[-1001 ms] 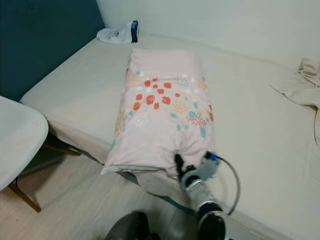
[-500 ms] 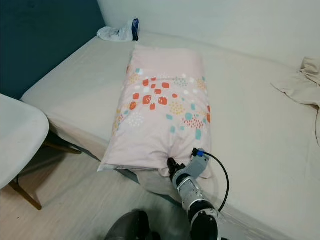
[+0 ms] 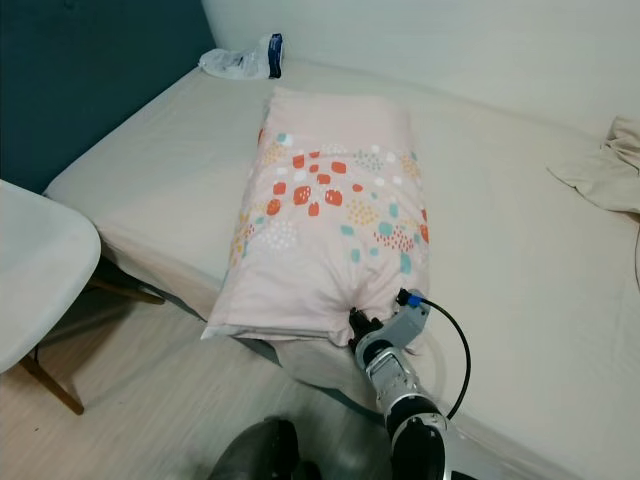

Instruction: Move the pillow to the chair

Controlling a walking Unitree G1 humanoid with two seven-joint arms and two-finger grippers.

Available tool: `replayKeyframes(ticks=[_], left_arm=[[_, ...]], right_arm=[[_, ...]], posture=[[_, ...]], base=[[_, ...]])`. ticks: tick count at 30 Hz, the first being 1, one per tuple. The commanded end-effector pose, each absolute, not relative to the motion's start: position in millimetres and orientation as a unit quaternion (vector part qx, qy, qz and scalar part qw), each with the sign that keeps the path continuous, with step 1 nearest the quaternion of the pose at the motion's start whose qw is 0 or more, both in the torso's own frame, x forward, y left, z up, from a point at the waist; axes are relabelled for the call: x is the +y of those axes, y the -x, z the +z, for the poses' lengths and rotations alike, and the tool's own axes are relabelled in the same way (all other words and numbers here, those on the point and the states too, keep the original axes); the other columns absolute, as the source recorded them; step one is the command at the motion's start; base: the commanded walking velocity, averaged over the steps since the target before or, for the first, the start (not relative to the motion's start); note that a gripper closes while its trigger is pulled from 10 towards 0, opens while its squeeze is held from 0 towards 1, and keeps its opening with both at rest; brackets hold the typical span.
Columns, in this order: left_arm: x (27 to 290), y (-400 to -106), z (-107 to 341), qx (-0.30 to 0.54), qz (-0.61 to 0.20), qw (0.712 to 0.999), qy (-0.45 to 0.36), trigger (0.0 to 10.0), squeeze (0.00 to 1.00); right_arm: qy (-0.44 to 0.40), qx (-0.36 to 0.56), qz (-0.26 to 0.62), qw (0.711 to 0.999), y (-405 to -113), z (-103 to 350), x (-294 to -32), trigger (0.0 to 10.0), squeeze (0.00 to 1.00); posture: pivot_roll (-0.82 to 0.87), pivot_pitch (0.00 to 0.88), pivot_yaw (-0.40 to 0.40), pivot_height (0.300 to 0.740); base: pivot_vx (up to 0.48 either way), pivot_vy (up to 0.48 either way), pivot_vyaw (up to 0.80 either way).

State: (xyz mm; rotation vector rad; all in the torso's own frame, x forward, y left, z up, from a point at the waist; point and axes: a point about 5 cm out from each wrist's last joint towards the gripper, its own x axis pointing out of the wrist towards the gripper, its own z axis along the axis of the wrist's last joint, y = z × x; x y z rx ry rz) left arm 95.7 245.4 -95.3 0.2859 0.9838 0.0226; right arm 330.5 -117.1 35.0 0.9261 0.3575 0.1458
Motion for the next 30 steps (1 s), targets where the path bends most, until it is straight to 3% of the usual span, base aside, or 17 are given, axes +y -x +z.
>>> replayKeyframes(ticks=[1, 5, 10, 18, 30], left_arm=[[244.9, -84.8, -99.6, 0.493, 0.024, 0.860, -0.126, 10.0, 0.00], [239.0, -96.1, -100.0, 0.493, 0.029, 0.861, -0.121, 10.0, 0.00], [226.9, -113.9, -100.4, 0.497, 0.030, 0.860, -0.114, 10.0, 0.00], [218.5, -133.1, -97.5, 0.489, 0.040, 0.865, -0.102, 10.0, 0.00], [219.3, -128.2, -99.6, 0.503, 0.049, 0.857, -0.100, 10.0, 0.00]], right_arm=[[-0.462, 0.132, 0.109, 0.870, -340.4, 51.8, -113.5, 0.0, 0.00], [-0.453, 0.083, 0.190, 0.867, -352.1, 77.2, -111.9, 0.0, 0.00], [-0.402, 0.021, 0.353, 0.845, -359.2, 118.6, -90.0, 0.0, 0.00], [-0.350, 0.001, 0.407, 0.844, -354.0, 137.2, -66.2, 0.0, 0.00], [-0.334, 0.016, 0.400, 0.853, -351.1, 132.3, -67.4, 0.0, 0.00]], posture=[[0.24, 0.188, 0.040, 0.641], [0.22, 0.142, 0.021, 0.641], [0.15, 0.033, -0.013, 0.641], [0.12, 0.000, -0.036, 0.641], [0.12, 0.000, -0.047, 0.665]], base=[[0.000, 0.000, 0.00], [0.000, 0.000, 0.00], [0.000, 0.000, 0.00], [0.000, 0.000, 0.00], [0.000, 0.000, 0.00]])
